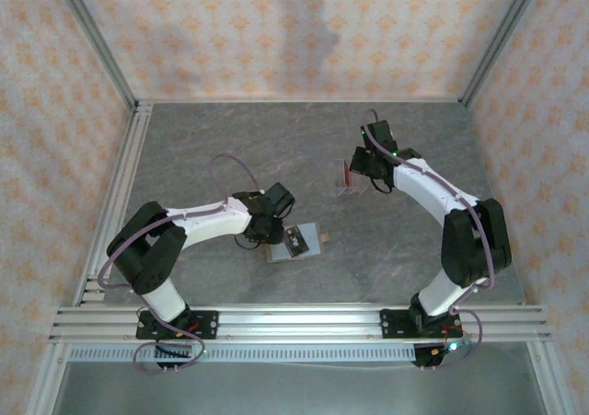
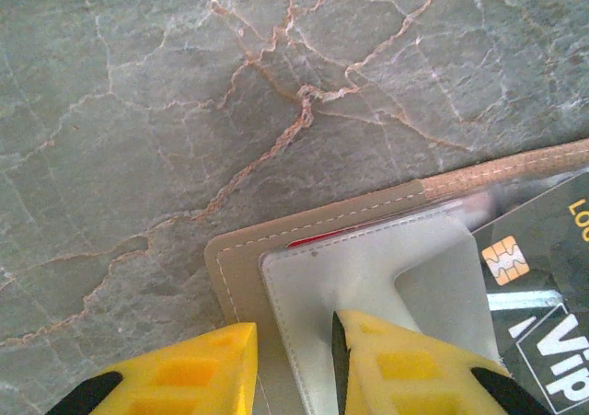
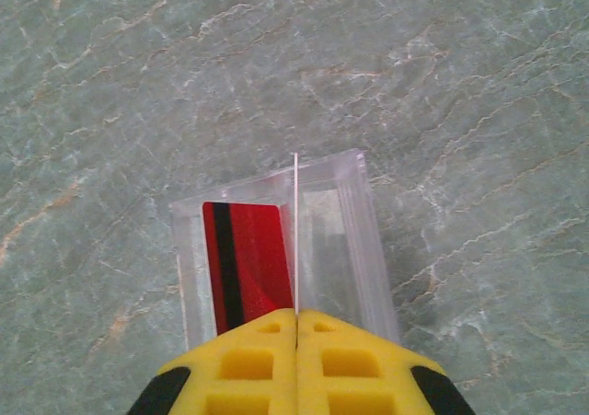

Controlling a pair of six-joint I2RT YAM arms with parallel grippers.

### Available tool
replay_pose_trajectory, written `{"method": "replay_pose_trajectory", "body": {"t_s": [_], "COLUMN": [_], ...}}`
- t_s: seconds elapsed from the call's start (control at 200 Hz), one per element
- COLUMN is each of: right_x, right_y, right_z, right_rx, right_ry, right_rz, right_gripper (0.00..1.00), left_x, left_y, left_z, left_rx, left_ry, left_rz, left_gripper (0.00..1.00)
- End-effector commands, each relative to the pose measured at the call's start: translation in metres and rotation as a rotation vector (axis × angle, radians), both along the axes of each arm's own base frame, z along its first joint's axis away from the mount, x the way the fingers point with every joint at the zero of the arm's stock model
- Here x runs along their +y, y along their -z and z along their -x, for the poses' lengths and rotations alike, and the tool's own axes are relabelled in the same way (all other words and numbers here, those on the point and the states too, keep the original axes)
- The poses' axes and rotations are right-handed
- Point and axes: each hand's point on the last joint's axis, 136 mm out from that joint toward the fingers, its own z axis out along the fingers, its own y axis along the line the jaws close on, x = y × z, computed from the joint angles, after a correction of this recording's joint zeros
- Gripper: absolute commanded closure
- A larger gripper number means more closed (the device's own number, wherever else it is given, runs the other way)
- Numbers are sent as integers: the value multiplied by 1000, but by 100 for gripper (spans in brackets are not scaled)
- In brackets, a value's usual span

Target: Put the credit cards into the card holder

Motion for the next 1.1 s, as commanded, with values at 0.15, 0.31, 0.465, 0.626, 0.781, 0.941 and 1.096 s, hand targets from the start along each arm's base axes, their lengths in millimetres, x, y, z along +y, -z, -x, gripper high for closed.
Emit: {"method": "replay_pose_trajectory", "body": {"t_s": [0.15,0.31,0.465,0.626,0.781,0.941,1.096], "right_x": [-14,-17,-16,-10,-8,-7,-10], "right_y": [-1,2,7,16,20,23,17], "right_z": [3,1,-2,-5,-6,-5,-4], "right_rx": [20,23,33,60,65,76,64], "right_ry": [-16,-20,-33,-66,-75,-81,-67], "right_rz": [77,85,95,92,85,83,84], "right_gripper": [100,100,100,100,100,93,82], "left_x": [13,14,14,15,14,13,12], "left_y": [9,8,10,10,9,8,1], "left_z": [2,2,3,3,2,2,0], "left_rx": [25,22,26,26,25,24,13], "left_ry": [-7,-9,-12,-10,-9,-9,-10], "left_rz": [-54,-57,-58,-60,-58,-55,-43], "left_gripper": [72,72,72,72,72,72,72]}}
